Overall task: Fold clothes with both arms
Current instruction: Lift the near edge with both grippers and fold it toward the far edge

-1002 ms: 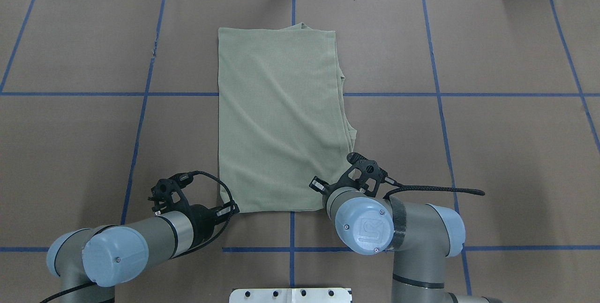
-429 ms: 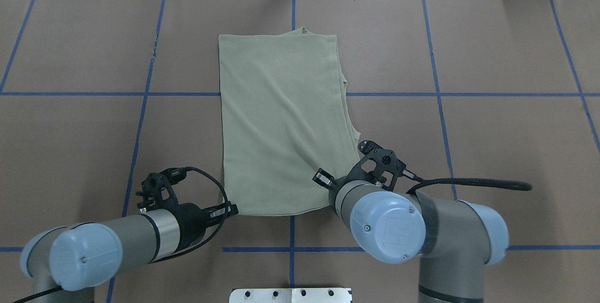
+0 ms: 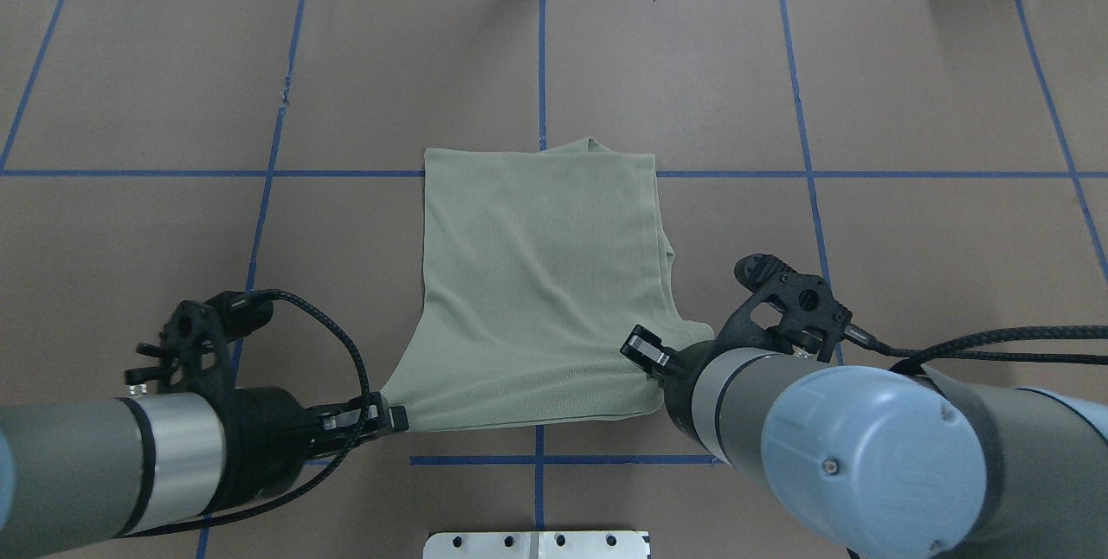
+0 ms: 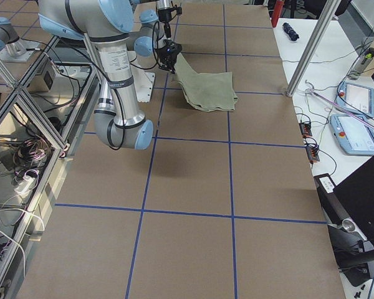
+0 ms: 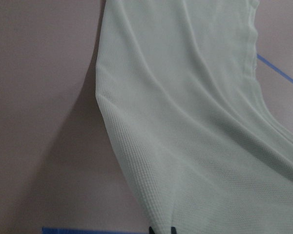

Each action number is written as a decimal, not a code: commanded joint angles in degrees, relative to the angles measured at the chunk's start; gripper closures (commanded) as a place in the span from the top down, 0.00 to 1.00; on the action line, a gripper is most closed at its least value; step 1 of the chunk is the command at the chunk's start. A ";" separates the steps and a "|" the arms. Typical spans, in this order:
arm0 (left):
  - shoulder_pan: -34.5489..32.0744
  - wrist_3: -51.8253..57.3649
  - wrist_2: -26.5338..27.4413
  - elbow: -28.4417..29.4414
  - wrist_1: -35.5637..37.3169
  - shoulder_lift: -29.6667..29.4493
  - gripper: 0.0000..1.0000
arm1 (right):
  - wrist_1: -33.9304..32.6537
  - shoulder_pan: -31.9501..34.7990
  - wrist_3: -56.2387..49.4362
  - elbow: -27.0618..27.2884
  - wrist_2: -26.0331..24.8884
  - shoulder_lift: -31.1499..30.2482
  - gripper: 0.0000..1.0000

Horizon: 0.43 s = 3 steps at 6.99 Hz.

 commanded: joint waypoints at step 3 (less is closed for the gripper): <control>-9.01 7.90 -1.20 18.00 3.12 -13.35 0.00 | 4.76 4.63 -4.14 -11.93 -0.09 2.86 0.00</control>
